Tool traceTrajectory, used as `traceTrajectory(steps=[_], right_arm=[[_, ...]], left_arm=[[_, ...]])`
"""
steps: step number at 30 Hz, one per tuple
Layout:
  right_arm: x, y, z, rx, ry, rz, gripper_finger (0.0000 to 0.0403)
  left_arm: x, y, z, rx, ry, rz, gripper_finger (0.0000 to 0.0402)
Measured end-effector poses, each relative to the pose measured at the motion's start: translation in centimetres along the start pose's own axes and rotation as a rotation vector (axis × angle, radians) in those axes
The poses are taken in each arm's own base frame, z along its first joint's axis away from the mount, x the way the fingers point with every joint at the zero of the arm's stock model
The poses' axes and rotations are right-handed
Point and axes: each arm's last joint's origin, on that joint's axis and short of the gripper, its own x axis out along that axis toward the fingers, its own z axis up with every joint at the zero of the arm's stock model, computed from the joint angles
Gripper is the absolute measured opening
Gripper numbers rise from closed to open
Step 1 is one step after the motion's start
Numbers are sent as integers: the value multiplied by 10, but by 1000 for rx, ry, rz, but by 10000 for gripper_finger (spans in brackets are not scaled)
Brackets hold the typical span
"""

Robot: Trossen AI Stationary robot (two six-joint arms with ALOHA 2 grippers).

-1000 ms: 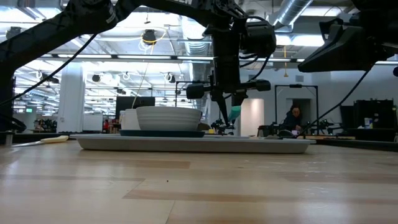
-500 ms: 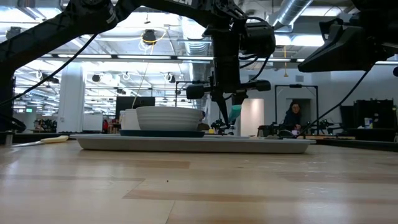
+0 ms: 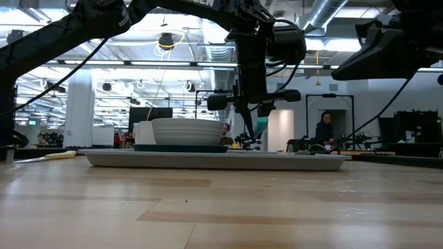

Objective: Set up tray
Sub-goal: Put the green spoon on the black napkin to the left of the orange fork

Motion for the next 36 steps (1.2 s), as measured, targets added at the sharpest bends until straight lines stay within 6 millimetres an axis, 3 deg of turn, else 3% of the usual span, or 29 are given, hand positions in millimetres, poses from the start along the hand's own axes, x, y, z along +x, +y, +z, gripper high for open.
traceTrajectory(steps=[36], right_arm=[[0, 0, 0, 0, 0, 0, 3]], left_arm=[[0, -1, -1, 42, -13, -6, 37]])
